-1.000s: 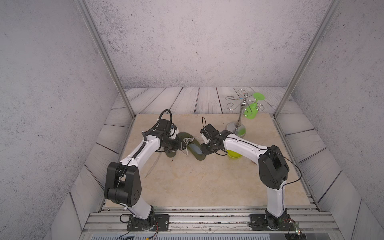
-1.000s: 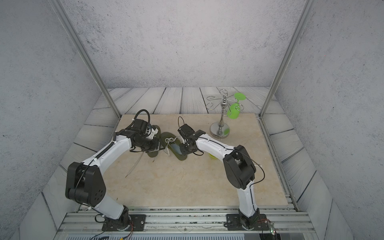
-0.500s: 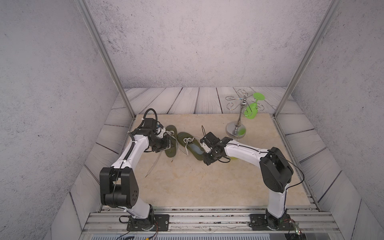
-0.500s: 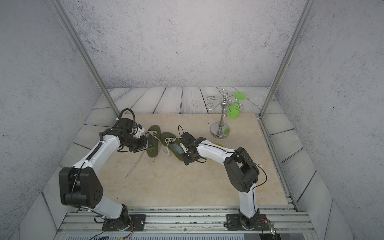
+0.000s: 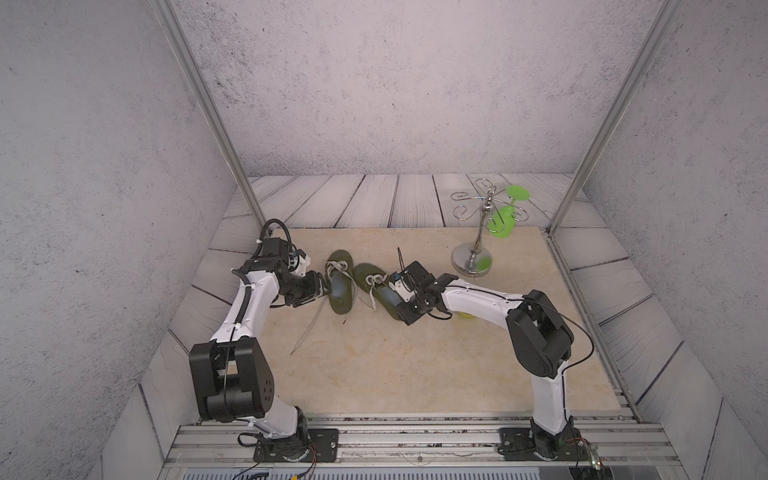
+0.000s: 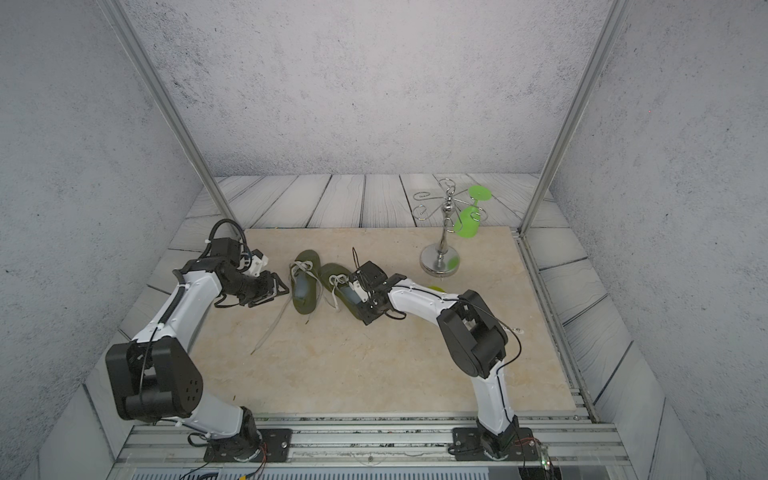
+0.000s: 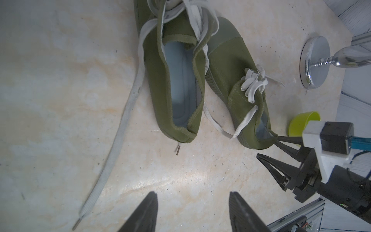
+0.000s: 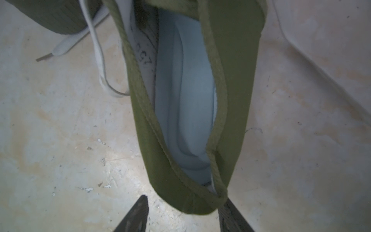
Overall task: Insert the insole into the shoe
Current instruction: Adjust the shoe at the center of the board.
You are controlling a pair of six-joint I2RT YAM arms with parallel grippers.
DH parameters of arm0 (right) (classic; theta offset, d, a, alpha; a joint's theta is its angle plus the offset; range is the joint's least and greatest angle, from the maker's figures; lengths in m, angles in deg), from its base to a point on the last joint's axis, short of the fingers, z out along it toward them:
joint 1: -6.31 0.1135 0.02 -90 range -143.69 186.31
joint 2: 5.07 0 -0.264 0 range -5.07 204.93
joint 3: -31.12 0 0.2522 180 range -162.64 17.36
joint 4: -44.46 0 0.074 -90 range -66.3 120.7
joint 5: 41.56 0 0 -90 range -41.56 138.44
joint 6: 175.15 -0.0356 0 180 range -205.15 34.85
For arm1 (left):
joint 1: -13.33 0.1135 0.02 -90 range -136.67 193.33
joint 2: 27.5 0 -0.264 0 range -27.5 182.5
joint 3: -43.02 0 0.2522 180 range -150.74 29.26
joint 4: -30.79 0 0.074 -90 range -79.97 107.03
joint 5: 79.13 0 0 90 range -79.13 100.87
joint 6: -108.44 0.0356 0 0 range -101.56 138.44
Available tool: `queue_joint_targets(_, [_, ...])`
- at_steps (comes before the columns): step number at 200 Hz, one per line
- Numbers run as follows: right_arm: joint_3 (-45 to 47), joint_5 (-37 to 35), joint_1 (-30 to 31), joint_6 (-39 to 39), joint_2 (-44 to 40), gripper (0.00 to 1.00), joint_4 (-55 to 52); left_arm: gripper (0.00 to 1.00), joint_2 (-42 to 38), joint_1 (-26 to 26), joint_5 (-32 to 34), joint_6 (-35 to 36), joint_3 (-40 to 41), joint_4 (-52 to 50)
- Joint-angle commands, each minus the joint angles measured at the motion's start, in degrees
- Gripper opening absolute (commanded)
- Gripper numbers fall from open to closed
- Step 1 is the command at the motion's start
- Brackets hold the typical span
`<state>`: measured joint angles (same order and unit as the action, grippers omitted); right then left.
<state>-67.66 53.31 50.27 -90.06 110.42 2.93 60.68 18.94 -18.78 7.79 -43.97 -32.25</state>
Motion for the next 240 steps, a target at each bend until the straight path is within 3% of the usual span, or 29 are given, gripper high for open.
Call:
queue_joint_targets(1, [-2.61,1.96,0.50,-1.19,3.80,0.57,0.57,0.60,1.55,1.15,-1.64,1.34,-0.93,-0.43])
queue_joint_targets(58, [-9.07,0.27,1.91,-6.32,7.30,0.57,-0.89,0.60,5.70,2.84,-1.47,1.66,-4.14,0.14])
queue_joint_targets(88, [-5.60,-1.63,1.91,-7.13,2.39,0.57,-0.18,0.61,11.07,6.81,-4.41,-1.70,-7.56,4.95])
queue_joint_targets(136, [1.04,-2.56,1.96,-6.35,-3.56,0.58,-0.47,0.61,27.24,9.72,-10.29,-5.54,-23.11,6.46])
queue_joint_targets(167, [3.11,-3.63,2.00,-6.43,-2.41,0.58,2.55,0.62,33.19,10.04,-12.77,-7.05,-30.36,6.03])
queue_joint_targets(240, [2.92,-3.67,1.83,-3.63,3.97,0.58,12.97,0.65,38.21,9.70,-14.79,-7.67,-34.39,6.26])
